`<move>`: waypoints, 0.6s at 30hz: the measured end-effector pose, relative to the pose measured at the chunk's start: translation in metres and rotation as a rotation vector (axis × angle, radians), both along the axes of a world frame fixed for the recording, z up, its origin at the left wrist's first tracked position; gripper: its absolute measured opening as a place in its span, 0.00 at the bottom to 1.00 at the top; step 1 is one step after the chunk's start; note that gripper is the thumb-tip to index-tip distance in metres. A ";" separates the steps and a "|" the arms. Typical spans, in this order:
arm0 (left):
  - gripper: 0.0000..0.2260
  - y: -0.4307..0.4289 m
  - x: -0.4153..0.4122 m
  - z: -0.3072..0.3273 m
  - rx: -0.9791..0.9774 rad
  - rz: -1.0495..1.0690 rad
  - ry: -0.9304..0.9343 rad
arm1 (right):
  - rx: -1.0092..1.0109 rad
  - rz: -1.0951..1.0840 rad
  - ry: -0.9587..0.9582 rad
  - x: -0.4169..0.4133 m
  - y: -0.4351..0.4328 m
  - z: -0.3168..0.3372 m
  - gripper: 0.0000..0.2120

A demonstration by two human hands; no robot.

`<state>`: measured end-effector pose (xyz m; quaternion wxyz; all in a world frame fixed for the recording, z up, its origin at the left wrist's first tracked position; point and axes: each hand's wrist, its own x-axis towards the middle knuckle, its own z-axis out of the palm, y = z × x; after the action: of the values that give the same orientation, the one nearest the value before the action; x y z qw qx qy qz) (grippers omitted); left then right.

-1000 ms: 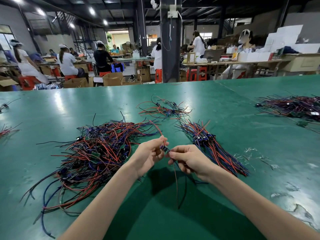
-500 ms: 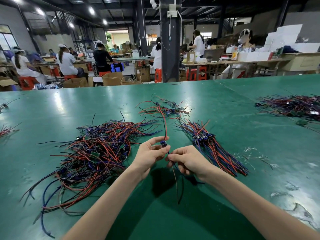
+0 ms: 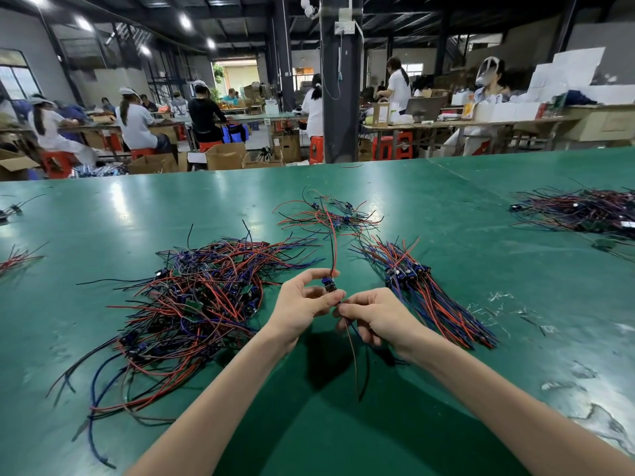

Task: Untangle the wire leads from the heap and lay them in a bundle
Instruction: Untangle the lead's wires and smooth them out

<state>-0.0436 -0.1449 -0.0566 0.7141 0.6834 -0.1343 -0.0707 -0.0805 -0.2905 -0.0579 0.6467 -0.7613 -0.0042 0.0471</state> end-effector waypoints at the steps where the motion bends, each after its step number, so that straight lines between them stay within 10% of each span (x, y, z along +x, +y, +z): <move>1: 0.14 0.000 0.000 -0.001 -0.002 0.007 -0.016 | -0.006 0.002 0.001 -0.001 0.000 0.000 0.08; 18: 0.12 0.001 0.007 0.004 -0.129 0.181 -0.105 | -0.075 -0.019 0.060 0.000 -0.003 0.003 0.09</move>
<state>-0.0369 -0.1434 -0.0527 0.7520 0.6482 -0.1135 0.0388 -0.0807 -0.2931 -0.0547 0.6179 -0.7833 0.0239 0.0640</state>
